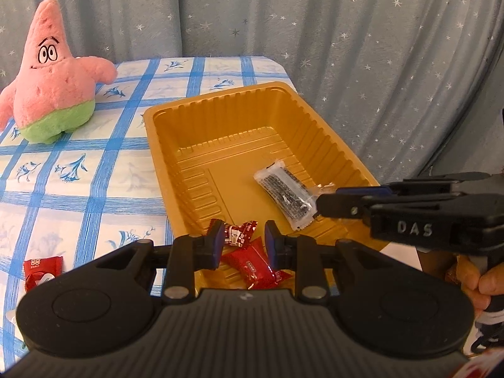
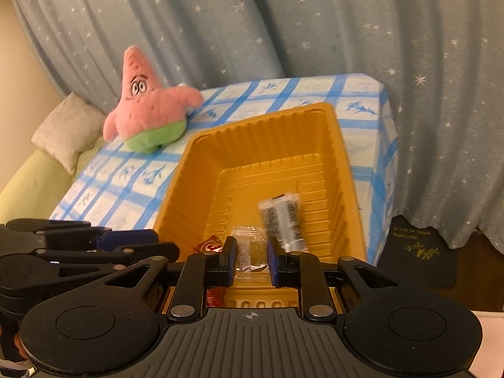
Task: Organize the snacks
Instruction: 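Move both grippers over the orange tray and release the candies inside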
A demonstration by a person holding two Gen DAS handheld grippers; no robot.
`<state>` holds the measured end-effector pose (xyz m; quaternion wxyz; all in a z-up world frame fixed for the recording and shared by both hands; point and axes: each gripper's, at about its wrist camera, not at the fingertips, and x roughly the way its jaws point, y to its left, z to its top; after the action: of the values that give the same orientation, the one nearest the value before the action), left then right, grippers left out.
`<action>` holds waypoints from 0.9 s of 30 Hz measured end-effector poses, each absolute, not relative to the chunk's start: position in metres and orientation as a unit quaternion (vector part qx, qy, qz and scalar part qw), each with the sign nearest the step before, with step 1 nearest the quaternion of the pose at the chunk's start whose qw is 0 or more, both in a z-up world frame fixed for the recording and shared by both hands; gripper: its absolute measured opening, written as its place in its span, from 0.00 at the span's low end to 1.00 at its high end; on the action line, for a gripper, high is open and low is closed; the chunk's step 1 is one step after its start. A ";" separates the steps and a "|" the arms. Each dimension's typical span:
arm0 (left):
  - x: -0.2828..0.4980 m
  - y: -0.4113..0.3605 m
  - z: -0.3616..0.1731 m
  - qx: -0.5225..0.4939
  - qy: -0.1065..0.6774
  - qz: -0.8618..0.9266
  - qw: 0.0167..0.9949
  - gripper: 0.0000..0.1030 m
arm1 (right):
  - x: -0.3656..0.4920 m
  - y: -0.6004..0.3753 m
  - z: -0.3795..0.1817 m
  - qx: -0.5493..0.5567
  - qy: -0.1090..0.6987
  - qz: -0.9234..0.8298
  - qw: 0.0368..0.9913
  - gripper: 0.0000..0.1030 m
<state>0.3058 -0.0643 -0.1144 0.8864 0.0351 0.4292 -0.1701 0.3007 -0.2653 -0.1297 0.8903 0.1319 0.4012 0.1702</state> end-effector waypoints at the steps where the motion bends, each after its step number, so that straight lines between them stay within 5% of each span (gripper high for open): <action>1: 0.306 -0.064 -0.115 0.035 0.430 -0.169 0.886 0.24 | 0.302 -0.263 -0.131 0.130 0.403 0.172 0.890 0.21; 16: 0.306 -0.058 -0.112 0.032 0.429 -0.151 0.890 0.24 | 0.318 -0.257 -0.128 0.140 0.398 0.178 0.889 0.22; 18: 0.304 -0.057 -0.112 0.031 0.429 -0.148 0.890 0.26 | 0.317 -0.259 -0.126 0.141 0.395 0.173 0.891 0.27; 21: 0.297 -0.053 -0.109 0.029 0.428 -0.142 0.892 0.28 | 0.310 -0.264 -0.123 0.151 0.391 0.161 0.893 0.53; 27: 0.281 -0.045 -0.101 0.022 0.425 -0.136 0.895 0.33 | 0.291 -0.275 -0.114 0.166 0.384 0.149 0.896 0.55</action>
<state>0.2808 -0.0449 -0.1013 0.8947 0.0220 0.4248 -0.1360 0.2913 -0.2746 -0.1139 0.8962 0.1656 0.3839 0.1487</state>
